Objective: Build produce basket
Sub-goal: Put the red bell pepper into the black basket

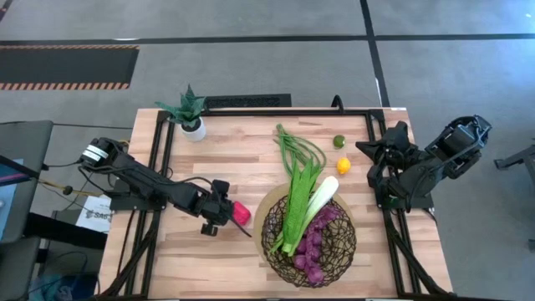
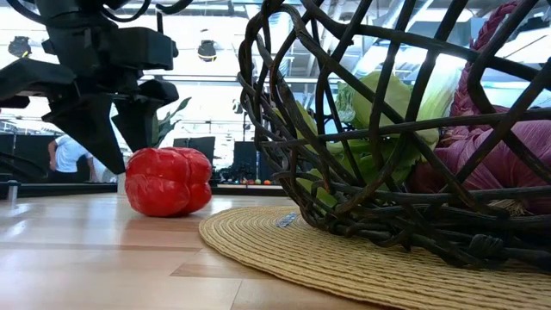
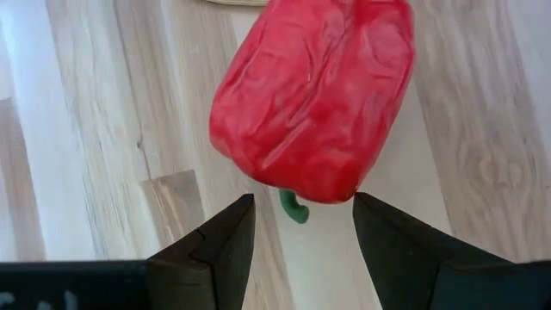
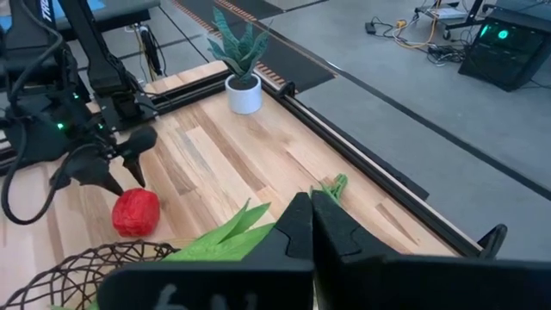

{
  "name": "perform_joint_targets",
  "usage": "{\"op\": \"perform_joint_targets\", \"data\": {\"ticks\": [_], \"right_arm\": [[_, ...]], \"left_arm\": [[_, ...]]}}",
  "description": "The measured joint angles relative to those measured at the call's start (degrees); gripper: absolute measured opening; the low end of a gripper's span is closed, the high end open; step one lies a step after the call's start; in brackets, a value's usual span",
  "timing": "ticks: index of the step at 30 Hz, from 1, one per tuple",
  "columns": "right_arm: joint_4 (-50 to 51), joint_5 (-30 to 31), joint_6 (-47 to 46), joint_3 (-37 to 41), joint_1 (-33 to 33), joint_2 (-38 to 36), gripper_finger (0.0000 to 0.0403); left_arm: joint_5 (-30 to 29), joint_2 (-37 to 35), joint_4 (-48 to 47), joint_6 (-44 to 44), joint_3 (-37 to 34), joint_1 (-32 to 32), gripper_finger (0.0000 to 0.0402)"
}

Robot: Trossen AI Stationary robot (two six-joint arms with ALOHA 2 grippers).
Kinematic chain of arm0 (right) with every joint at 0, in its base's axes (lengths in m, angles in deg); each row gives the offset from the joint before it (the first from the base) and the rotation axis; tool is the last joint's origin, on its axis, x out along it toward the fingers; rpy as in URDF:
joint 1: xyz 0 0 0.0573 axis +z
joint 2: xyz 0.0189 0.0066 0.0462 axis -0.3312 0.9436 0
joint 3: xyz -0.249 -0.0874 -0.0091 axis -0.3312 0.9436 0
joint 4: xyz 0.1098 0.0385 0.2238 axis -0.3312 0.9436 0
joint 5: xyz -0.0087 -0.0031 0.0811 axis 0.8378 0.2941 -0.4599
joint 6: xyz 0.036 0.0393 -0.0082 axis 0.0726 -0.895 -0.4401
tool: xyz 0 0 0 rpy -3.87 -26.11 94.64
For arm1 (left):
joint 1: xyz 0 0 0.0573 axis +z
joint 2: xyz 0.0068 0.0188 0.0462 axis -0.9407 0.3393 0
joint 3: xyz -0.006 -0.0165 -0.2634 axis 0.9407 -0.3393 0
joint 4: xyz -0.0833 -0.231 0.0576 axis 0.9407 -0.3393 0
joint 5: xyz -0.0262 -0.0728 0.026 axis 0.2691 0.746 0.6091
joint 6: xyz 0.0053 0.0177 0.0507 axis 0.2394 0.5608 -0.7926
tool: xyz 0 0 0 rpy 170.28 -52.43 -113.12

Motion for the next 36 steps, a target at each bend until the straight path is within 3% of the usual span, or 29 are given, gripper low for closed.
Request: {"op": "perform_joint_targets", "data": {"ticks": [17,26,36], "right_arm": [[0.0,0.3,0.0,0.0,0.0,0.0,0.0005],[-0.2,0.2,0.0,0.0,0.0,0.0,0.0005],[-0.9,0.2,0.0,0.0,0.0,0.5,0.0005]], "left_arm": [[-1.7,0.0,-3.6,-1.7,0.0,0.9,0.0184],[-2.8,0.1,-2.8,-7.9,0.0,2.1,0.0184],[-4.0,9.2,0.9,-12.9,0.4,3.9,0.0184]]}}
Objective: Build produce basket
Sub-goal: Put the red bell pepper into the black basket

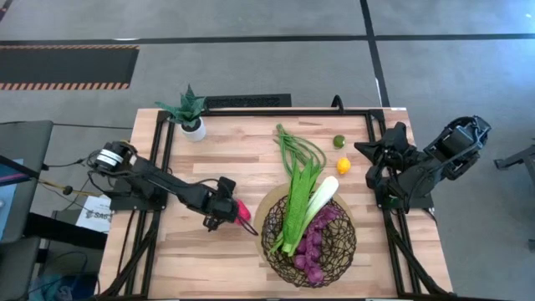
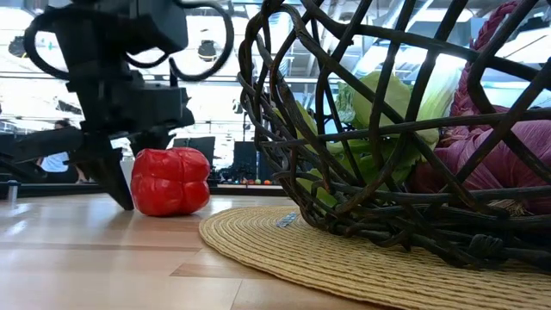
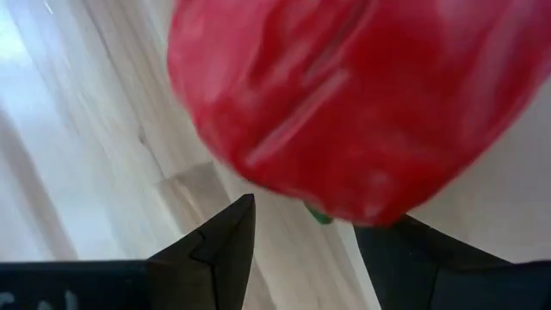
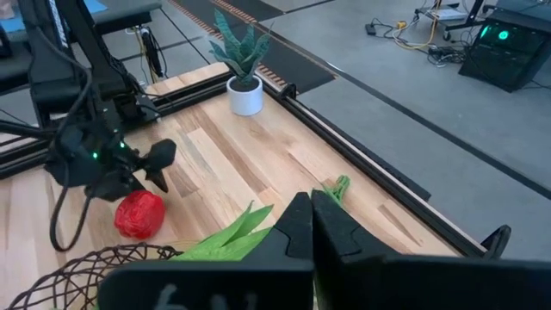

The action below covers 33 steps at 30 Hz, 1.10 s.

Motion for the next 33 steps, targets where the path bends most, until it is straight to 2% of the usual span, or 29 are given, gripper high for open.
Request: {"op": "perform_joint_targets", "data": {"ticks": [12,18,24,33], "right_arm": [[0.2,0.0,0.0,0.0,-0.1,0.2,0.0005],[0.2,0.0,0.0,0.0,-0.1,0.2,0.0005],[0.2,0.0,0.0,0.0,-0.1,0.2,0.0005],[0.2,0.0,0.0,0.0,-0.1,0.2,0.0005]], "left_arm": [[-2.8,1.6,0.4,-2.1,4.2,0.3,0.0184],[1.6,2.1,1.3,0.6,4.2,0.9,0.0158],[3.2,2.1,1.7,2.9,4.2,0.9,0.0122],[11.8,2.1,5.3,11.4,4.2,-0.2,0.0112]]}}
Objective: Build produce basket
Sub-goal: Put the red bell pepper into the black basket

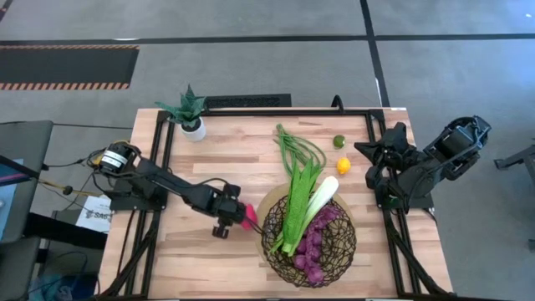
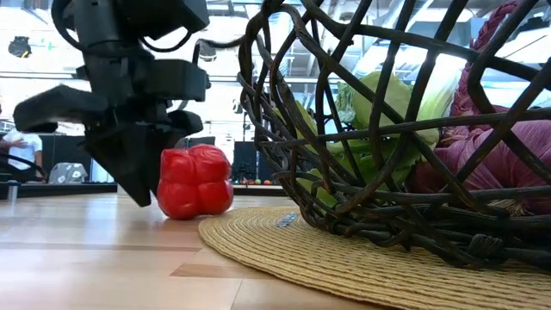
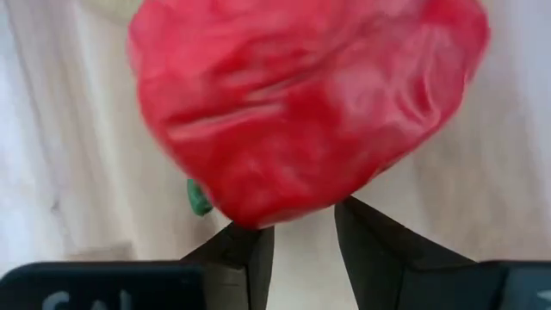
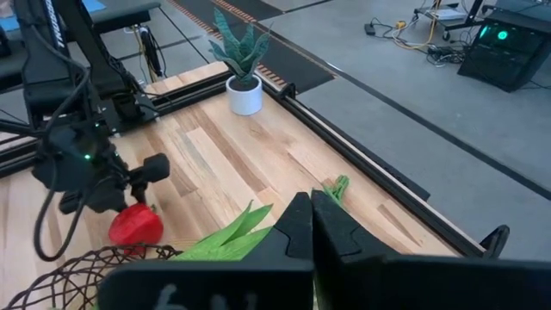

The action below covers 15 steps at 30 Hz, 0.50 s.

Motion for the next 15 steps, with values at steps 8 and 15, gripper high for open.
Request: {"op": "perform_joint_targets", "data": {"ticks": [8,15], "right_arm": [[0.0,-0.2,0.0,0.0,0.0,0.0,0.0005],[0.0,-0.2,-0.1,0.0,0.0,0.0,0.0005]], "left_arm": [[3.1,0.0,3.6,5.7,0.0,-2.8,0.0112],[2.7,0.0,-3.3,8.8,0.0,-3.6,0.0112]]}}
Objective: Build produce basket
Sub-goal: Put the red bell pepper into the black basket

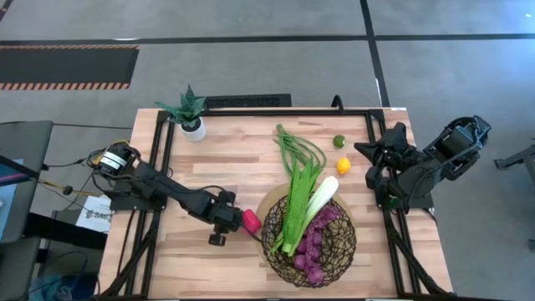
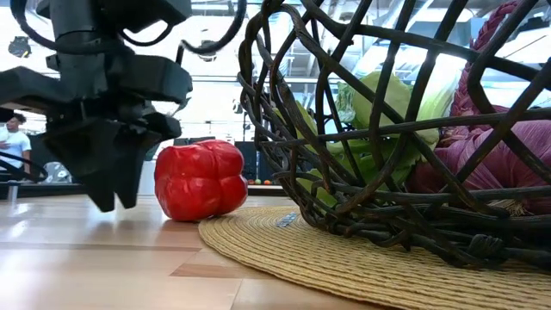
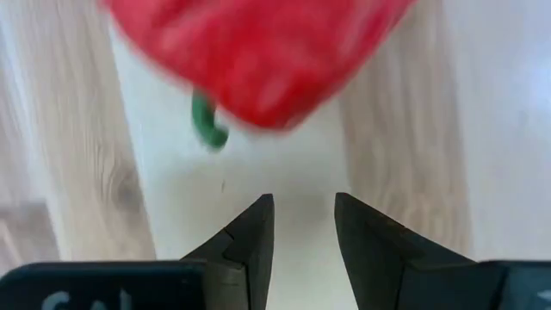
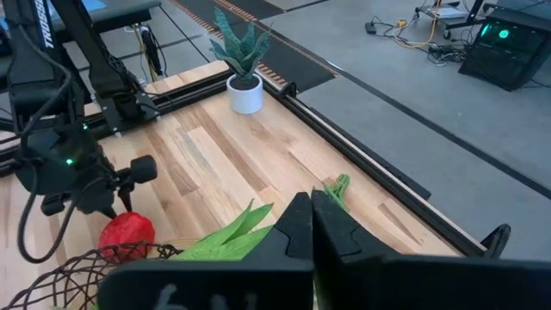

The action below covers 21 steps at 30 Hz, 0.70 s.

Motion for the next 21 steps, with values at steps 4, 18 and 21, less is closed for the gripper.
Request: {"op": "perform_joint_targets", "data": {"ticks": [4,18,21], "right_arm": [[0.0,0.0,0.0,0.0,0.0,0.3,0.0005],[-0.7,0.0,-1.0,0.0,-0.5,1.9,0.0005],[-0.9,0.0,-1.0,0.0,-0.9,2.3,0.0005]], "left_arm": [[-1.8,0.0,-2.5,-2.1,0.0,0.0,0.0112],[-9.3,0.0,1.3,-26.5,0.0,3.1,0.0112],[-9.4,0.0,3.0,-28.9,0.0,4.5,0.0112]]}}
